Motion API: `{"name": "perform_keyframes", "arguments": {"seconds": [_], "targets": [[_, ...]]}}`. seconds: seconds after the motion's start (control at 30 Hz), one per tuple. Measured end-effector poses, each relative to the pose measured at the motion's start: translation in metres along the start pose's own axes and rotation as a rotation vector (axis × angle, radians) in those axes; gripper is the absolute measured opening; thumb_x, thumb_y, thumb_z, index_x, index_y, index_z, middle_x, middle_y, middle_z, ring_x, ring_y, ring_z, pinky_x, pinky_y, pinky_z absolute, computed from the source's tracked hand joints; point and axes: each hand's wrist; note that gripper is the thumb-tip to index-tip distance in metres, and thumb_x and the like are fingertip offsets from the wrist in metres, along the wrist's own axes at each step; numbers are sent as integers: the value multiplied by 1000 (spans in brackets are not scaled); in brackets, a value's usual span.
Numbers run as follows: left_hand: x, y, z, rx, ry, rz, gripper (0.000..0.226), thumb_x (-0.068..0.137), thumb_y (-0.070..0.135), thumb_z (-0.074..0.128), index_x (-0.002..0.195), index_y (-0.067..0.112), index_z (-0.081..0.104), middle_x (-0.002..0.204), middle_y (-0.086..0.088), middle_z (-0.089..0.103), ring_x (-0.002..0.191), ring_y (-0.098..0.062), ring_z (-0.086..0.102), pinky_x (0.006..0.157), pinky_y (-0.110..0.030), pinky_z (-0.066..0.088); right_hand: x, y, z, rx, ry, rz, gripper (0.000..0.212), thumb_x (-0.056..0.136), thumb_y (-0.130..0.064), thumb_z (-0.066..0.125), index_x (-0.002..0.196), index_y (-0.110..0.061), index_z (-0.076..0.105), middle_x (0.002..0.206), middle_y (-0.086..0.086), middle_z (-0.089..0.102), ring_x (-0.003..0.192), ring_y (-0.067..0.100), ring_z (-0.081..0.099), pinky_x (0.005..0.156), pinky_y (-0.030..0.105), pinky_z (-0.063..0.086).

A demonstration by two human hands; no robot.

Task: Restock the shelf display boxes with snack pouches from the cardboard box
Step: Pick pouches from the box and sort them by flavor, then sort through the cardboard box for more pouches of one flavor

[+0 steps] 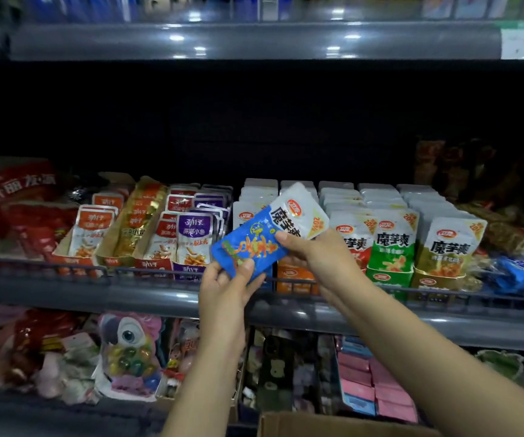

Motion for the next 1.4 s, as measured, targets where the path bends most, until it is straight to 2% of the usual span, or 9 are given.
{"name": "perform_keyframes", "arguments": {"seconds": [0.13,0.27,0.43,0.57,0.77,0.87,0.97,1.13,1.4], "targets": [[8,-5,-12,613,78,184,61,90,12,62,143,23,32,138,3,42,115,-1,48,91,-15,39,33,-21,10,-556,132,-226,25,83,-19,70,107,-17,63,102,3,70,94,19,66,82,39,54],[7,-15,-17,1008,-53,360,77,93,14,56,151,32,7,156,18,2,143,-9,12,109,-21,13,55,-29,21,-929,32,-135,29,82,-26,72,102,-7,63,102,5,68,96,22,63,81,34,51],[10,-24,-25,1343,-239,321,80,98,28,47,146,36,-17,149,19,-33,139,0,-19,118,-35,-6,55,-7,33,-1136,-67,-42,53,80,-26,75,122,-3,52,113,11,62,93,23,60,74,30,48],[10,-27,-27,1549,-271,273,82,99,34,43,144,30,-25,144,12,-45,137,-7,-31,116,-38,-11,53,6,25,-947,86,-191,38,80,-27,74,102,-9,48,78,1,54,69,16,52,52,22,38],[5,-28,-26,1621,-259,299,82,99,36,40,140,28,-30,143,8,-44,135,-10,-33,113,-37,-13,51,15,22,-862,109,-248,34,85,-26,69,67,-20,41,61,-6,43,55,6,39,47,10,35],[1,-30,-25,1623,-264,324,80,99,36,38,142,26,-28,145,7,-41,136,-11,-34,111,-35,-16,40,18,21,-785,130,-256,20,85,-24,69,98,-12,58,75,-7,52,65,4,47,59,4,41],[-11,-33,-25,1552,-265,389,75,100,34,38,149,22,-17,153,5,-31,139,-8,-28,117,-34,-11,8,26,13,-679,149,-283,50,87,-20,66,133,-13,48,102,-8,55,73,-2,54,67,8,45],[-63,-55,-30,1338,-357,435,64,99,31,43,152,25,7,155,14,-8,141,-1,-9,116,-27,2,-71,61,-31,-695,185,-331,38,86,-18,67,123,-16,58,105,-6,64,78,0,60,74,11,47],[-152,-125,-49,1369,-606,77,53,99,30,43,148,27,24,156,5,19,140,-9,25,107,-15,14,-206,142,-126,-1064,252,-143,32,86,-21,66,117,-11,63,106,5,69,96,23,64,83,34,50]]}}
Point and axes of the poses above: each hand's wrist, its own x-axis towards the middle knuckle, its own z-axis out of the palm, y = z × x
